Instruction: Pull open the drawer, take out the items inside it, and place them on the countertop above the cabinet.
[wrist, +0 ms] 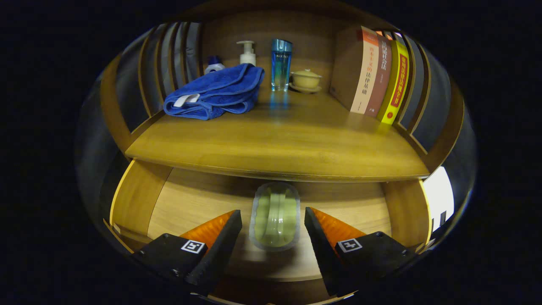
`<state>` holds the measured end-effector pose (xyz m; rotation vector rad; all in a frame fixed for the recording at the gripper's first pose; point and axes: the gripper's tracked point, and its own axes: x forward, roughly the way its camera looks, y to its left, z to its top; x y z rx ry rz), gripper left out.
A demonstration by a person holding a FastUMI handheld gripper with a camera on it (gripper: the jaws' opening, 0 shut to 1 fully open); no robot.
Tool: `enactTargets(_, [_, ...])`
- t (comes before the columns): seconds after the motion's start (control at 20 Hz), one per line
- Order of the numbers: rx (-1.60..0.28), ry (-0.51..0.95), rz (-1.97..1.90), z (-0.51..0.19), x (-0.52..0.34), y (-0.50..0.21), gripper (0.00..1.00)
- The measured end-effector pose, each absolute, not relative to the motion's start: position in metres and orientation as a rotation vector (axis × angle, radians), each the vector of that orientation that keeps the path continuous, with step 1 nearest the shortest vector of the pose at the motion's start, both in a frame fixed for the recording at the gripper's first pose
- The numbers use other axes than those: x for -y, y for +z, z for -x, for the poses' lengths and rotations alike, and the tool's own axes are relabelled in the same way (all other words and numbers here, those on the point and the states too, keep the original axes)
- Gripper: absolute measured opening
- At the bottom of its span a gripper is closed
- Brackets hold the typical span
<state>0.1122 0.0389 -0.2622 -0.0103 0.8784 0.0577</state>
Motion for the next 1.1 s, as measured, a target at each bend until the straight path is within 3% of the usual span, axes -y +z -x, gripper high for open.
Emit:
enactTargets(0.25, [-0.917,0.076,0.007,-0.115,-0.044,-0.277,0.95])
enactTargets(0.45, [-0.983,0.078,-0.010,-0.111,-0.048,-0.292,0.86])
enactTargets(0.55, [-0.987,0.070,-0.012,-0.113,-0.046,-0.294,0.80])
enactTargets(0.8, [-0.976,0.010,-0.044,-0.113,-0.034,-0.298,0.30])
enactTargets(1.1, [-0.910,0.038,-0.076,-0.093,-0.041,-0.262,0.28])
